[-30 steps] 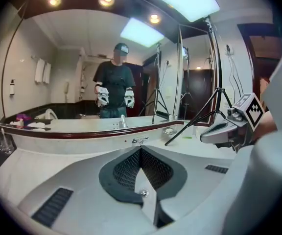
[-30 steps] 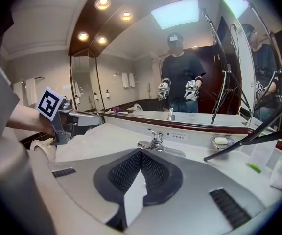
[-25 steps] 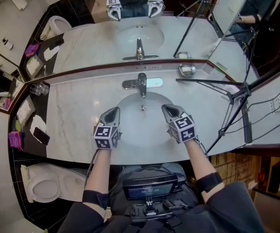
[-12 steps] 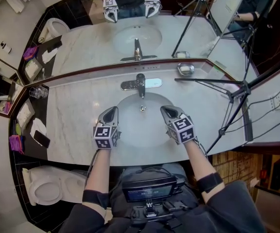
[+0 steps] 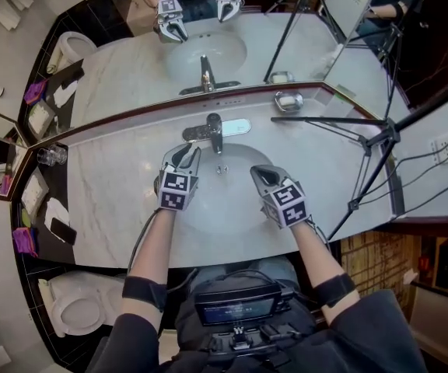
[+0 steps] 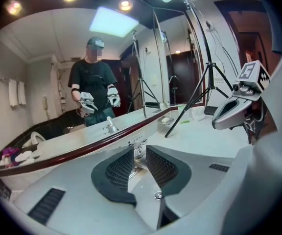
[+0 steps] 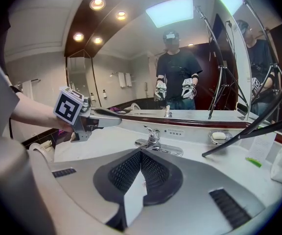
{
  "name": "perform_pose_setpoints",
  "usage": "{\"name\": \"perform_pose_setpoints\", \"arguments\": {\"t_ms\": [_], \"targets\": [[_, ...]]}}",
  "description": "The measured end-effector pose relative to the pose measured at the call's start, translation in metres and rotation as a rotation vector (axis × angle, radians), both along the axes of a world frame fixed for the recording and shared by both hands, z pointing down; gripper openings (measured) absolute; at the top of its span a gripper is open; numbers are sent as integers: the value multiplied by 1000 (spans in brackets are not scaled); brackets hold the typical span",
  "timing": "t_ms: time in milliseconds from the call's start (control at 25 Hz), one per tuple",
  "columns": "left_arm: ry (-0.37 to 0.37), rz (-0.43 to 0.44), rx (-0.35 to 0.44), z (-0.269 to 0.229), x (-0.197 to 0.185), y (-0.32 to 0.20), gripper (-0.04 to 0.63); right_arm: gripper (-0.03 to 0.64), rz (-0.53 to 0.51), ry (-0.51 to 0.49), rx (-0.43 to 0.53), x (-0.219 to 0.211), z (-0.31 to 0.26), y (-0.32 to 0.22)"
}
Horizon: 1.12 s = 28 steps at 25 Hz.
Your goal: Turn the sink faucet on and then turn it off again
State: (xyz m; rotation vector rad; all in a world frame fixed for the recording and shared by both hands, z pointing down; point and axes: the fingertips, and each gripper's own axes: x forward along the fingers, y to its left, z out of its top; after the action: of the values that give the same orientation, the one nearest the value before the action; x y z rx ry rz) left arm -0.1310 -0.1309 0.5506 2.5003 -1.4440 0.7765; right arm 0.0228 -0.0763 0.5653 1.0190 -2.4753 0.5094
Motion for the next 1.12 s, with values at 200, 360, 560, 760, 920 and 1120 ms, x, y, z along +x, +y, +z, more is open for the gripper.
{"name": "perform_pose_setpoints", "arguments": {"t_ms": [200,360,560,760,920,1120], "targets": [[-196,147,-8,29,27,-30,154,18,28,7,-18,12,7,0],[-410,259,36,47,42,-52,167,18,53,15,-31,26,13,1],[-638,367,87,67,53,-67,166,18,85,23,-48,44,22,5],[-717,392,78,84,58,-68,149,18,99,26,-56,55,28,7],[-727,382,92,86,59,-69,119,18,101,23,-62,58,31,8],[-744,367,112,84,58,-72,67,18,97,21,-66,56,32,9]]}}
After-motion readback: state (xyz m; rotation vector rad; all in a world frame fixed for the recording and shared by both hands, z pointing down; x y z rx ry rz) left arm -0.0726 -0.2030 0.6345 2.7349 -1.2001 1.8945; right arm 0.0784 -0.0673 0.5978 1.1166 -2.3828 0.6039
